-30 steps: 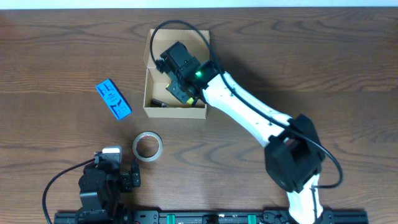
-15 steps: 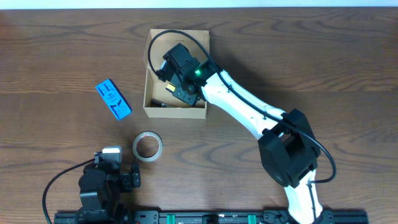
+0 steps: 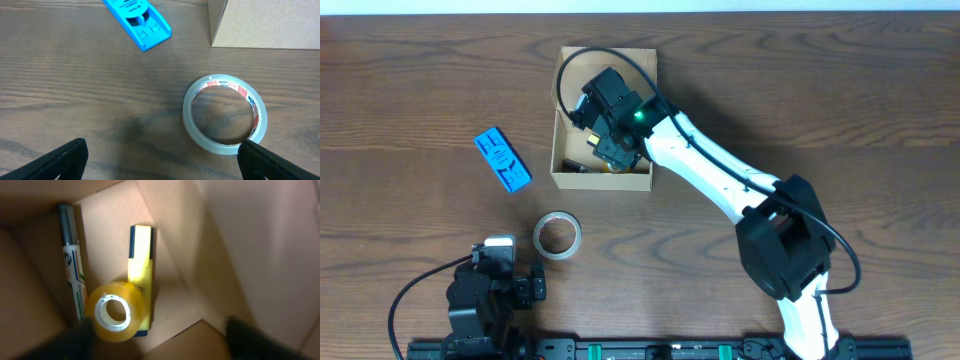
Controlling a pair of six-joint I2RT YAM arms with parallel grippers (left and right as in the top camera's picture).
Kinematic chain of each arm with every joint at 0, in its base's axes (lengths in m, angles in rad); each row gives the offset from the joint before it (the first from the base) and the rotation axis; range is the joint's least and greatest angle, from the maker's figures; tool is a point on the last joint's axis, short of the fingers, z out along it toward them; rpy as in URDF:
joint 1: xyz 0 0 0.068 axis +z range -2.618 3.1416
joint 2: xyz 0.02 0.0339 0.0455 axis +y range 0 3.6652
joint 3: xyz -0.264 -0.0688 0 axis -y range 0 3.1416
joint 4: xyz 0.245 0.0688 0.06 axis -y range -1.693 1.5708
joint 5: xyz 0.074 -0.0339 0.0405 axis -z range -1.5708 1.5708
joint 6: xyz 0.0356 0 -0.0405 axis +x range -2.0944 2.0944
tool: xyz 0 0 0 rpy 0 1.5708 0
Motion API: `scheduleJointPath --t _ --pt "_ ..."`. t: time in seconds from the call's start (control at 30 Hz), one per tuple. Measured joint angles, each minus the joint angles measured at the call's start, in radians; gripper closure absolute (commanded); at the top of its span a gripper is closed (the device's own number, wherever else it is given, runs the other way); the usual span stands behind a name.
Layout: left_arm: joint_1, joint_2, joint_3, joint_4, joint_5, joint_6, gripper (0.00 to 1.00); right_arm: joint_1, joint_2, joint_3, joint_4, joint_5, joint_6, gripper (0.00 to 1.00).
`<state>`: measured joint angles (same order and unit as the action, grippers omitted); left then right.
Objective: Pack container
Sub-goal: 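Lower the yellow tape roll into the box and open the right gripper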
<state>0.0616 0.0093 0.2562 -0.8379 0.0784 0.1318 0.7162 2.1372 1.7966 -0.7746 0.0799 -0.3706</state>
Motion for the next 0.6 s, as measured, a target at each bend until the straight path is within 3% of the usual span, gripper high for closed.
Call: scheduleJointPath --t 0.17,0.37,0.6 --pt "0.000 0.000 0.000 0.000 0.000 0.000 0.05 -0.001 -0.037 0.028 -0.047 -0.001 0.059 0.01" --pt "0.000 0.000 0.000 0.000 0.000 0.000 0.05 -0.019 -0.212 0.025 -0.188 -0.050 0.111 0.01" --pt "0.000 0.000 0.000 0.000 0.000 0.000 0.05 -0.062 -0.566 -0.245 -0.101 -0.076 0.177 0.01"
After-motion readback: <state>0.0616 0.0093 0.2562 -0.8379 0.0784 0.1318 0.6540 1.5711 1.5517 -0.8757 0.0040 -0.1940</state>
